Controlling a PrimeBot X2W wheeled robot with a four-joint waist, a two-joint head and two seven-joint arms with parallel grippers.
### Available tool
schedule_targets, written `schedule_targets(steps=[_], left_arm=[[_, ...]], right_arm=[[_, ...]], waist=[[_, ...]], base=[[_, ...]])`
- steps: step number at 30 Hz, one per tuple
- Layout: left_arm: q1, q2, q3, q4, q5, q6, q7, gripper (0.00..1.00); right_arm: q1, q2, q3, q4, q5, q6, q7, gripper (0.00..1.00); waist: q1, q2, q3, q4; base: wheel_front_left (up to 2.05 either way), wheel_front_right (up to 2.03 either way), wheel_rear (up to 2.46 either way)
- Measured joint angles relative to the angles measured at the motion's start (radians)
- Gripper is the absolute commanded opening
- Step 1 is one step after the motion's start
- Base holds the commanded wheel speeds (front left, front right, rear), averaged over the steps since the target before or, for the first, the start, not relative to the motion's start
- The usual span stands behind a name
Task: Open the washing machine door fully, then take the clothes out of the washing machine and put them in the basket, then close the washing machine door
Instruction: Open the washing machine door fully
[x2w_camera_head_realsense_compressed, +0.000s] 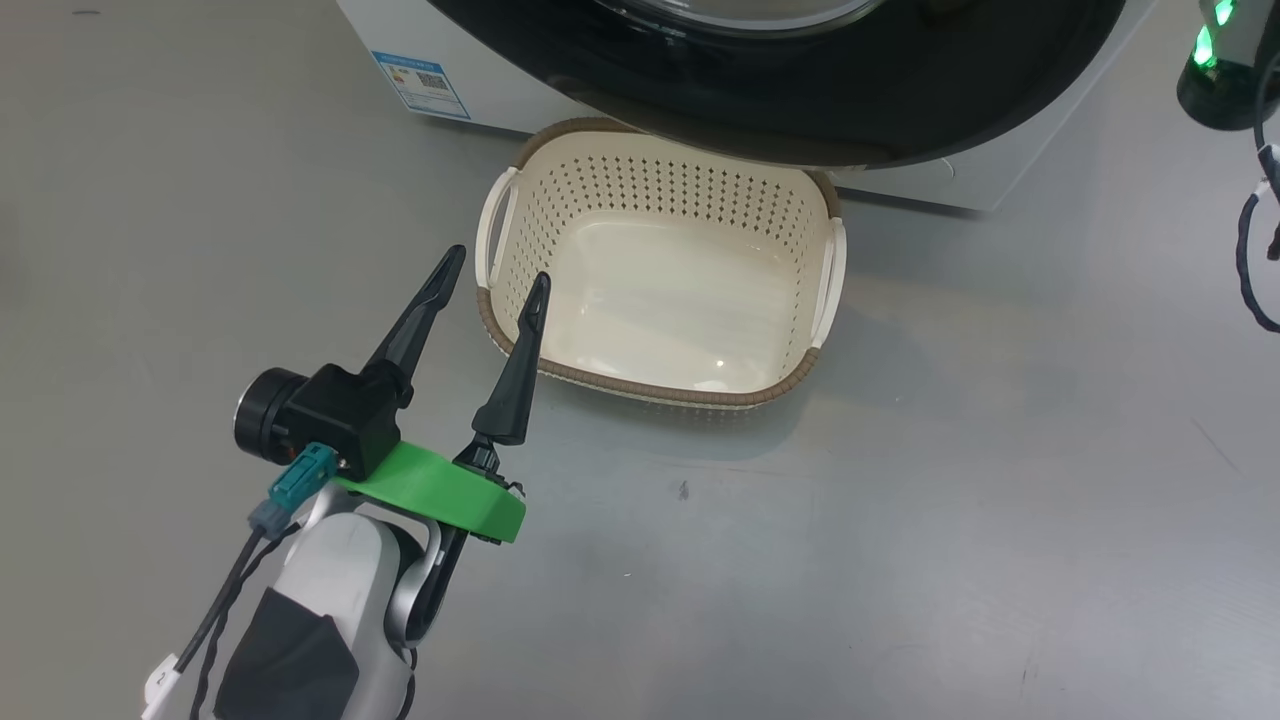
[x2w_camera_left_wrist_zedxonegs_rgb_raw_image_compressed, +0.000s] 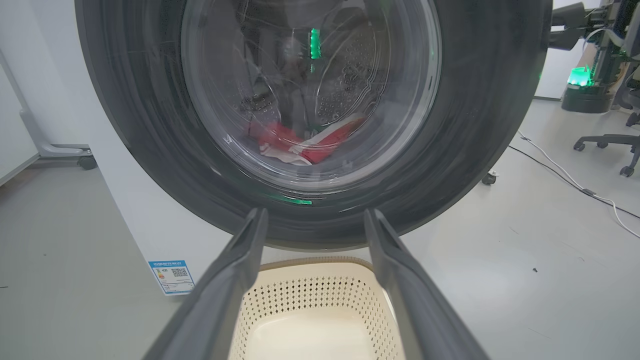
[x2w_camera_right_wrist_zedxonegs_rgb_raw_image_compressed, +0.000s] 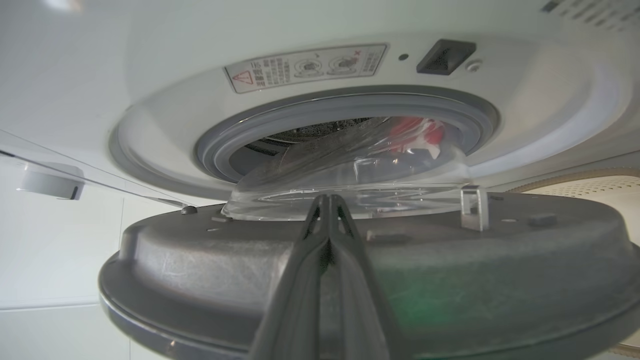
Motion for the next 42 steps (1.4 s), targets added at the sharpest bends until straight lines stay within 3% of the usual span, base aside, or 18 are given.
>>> schedule_targets(steps=[18,33,42], left_arm=[[0.077,0.0,-0.002,0.04,0.027,0.0,0.0,1.0],[0.142,0.001,0.015,0.052,0.028,0.0,0.0,1.0],[0.176,0.001,0.013,0.056,0.028,-0.003,0.0,1.0]], right_arm=[[0.174,0.056,0.05,0.036,0.011,0.061,0.112,0.0],[0.321,0.134,0.095,-0.011,0.039,0.077,0.186,0.0],[0.404,0.148,0.127,-0.082,0.044,0.079,0.217,0.0]], waist=[[0.0,0.0,-0.113,-0.016],[0.0,0.0,-0.228,-0.024],[-0.0001,0.0,-0.277,-0.005]], base=[[0.0,0.0,0.0],[0.0,0.0,0.0],[0.0,0.0,0.0]])
